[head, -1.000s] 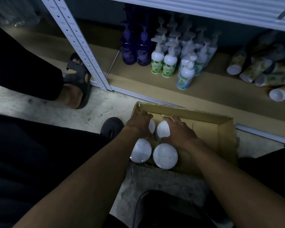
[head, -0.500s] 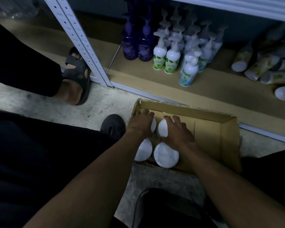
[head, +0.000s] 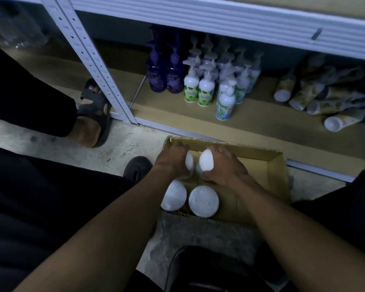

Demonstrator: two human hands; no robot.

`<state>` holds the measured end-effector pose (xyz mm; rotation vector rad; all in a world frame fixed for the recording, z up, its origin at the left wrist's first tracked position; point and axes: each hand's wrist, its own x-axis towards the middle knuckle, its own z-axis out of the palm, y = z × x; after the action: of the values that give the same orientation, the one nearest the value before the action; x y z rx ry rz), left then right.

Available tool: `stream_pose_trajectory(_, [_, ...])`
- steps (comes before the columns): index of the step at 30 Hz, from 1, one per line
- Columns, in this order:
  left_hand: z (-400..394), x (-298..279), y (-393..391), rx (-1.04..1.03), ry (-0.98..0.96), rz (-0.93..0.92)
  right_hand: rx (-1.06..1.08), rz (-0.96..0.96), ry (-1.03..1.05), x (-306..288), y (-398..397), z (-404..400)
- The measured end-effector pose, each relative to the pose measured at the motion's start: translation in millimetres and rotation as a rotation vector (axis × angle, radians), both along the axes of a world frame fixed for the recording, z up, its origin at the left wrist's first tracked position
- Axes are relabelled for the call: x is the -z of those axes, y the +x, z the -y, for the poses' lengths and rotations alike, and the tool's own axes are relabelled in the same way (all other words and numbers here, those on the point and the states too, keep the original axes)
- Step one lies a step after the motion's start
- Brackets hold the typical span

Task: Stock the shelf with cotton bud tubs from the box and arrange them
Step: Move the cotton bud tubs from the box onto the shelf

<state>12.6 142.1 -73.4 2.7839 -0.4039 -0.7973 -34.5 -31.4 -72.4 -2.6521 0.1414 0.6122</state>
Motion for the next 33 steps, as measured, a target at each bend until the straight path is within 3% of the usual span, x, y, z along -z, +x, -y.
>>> stream_pose_trajectory(9, [5.6, -61.6, 2.9, -0.002, -0.069, 0.1, -0.033, 0.076, 0.037, -56.4, 5.1, 26.5])
stream_pose_trajectory(24, [32.4, -213.0, -3.4, 0.23, -0.025, 0.235, -0.116, 0.25, -0.064, -195.8, -15.2, 60.0])
stream_pose_trajectory(33, [69.9, -314.8, -19.7, 0.395, 0.002, 0.35, -0.061, 0.331, -0.129, -290.9, -54.3, 84.0])
